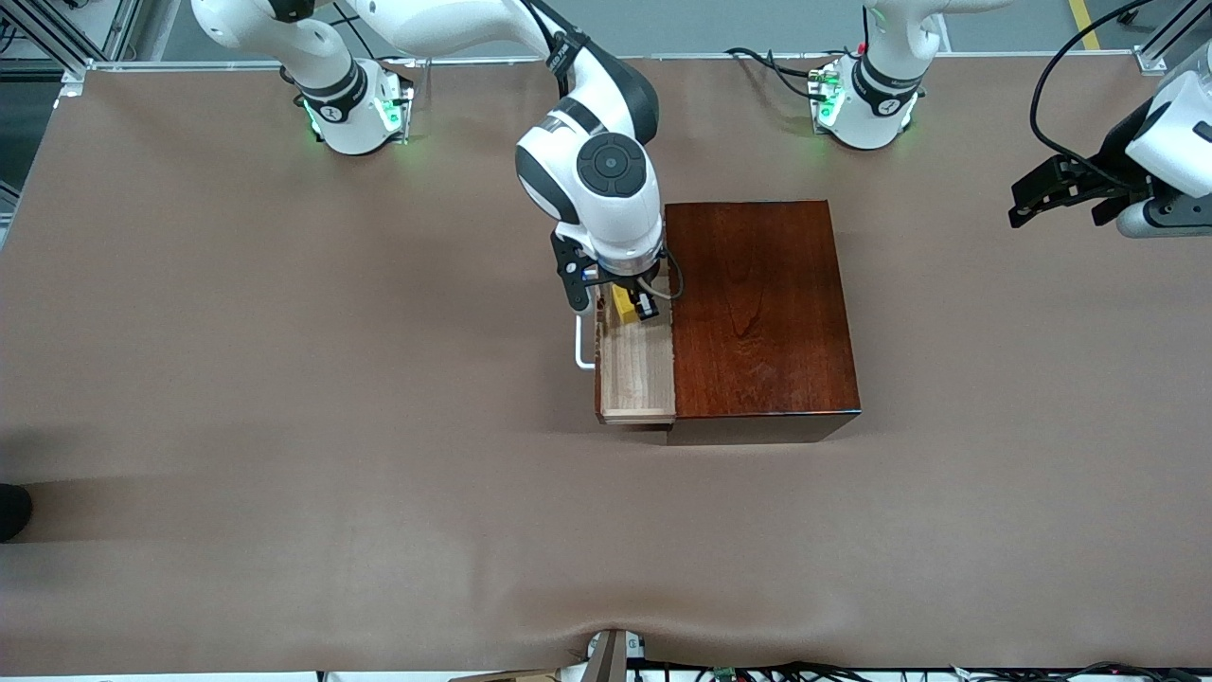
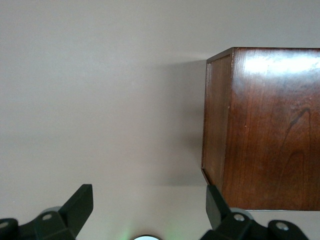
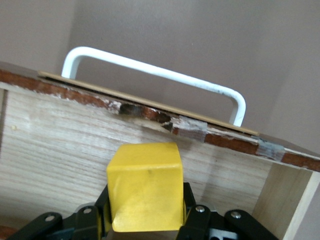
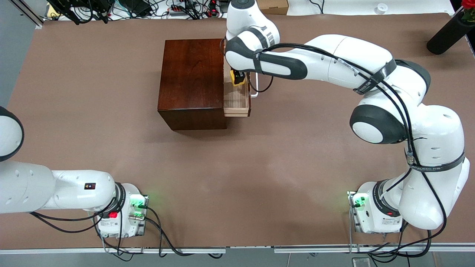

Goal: Open drawer, take yellow block, close drawer
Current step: 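Lower the right gripper and close it on the yellow cube, then lift the yellow cube out of the drawer with the right gripper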

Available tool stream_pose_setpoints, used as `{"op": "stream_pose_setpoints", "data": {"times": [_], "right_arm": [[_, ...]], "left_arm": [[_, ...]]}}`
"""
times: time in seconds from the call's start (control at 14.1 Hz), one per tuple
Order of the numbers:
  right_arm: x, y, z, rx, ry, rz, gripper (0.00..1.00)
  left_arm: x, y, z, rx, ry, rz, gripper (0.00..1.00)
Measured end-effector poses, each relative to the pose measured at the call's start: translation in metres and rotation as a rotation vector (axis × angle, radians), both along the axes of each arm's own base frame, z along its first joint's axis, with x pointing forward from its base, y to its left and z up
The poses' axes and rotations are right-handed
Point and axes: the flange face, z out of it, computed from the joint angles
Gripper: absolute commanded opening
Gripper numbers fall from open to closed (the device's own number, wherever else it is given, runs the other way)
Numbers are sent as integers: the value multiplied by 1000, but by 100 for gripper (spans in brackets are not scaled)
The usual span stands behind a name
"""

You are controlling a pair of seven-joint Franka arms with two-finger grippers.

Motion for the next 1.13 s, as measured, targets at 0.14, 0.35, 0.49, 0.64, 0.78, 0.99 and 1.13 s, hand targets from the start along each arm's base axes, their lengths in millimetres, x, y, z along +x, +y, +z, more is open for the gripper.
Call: {"op": "stream_pose_setpoints", "data": {"times": [0.14, 0.35, 0.49, 0.64, 0.78, 0.99, 1.13], "right_arm": [[4, -5, 7, -14, 4, -6, 7], [12, -10, 19, -21, -1, -15, 7], [16, -14, 22, -26, -5, -24, 7], [25, -22, 35, -15, -21, -39, 7], [35, -35, 52, -2, -34, -56, 7], [49, -57, 79, 12, -50, -37, 7], [51, -72, 89, -14, -28, 33, 7]], "left_arm": [[0, 0, 2, 0, -4, 0, 100], [0, 0, 2, 0, -5, 1, 100], [0, 0, 3, 0, -7, 1, 100], [0, 0, 4, 0, -8, 1, 100], [0, 0, 5, -1, -11, 1, 100], [0, -2, 7, -1, -15, -2, 100], [0, -2, 9, -1, -18, -3, 100]]}}
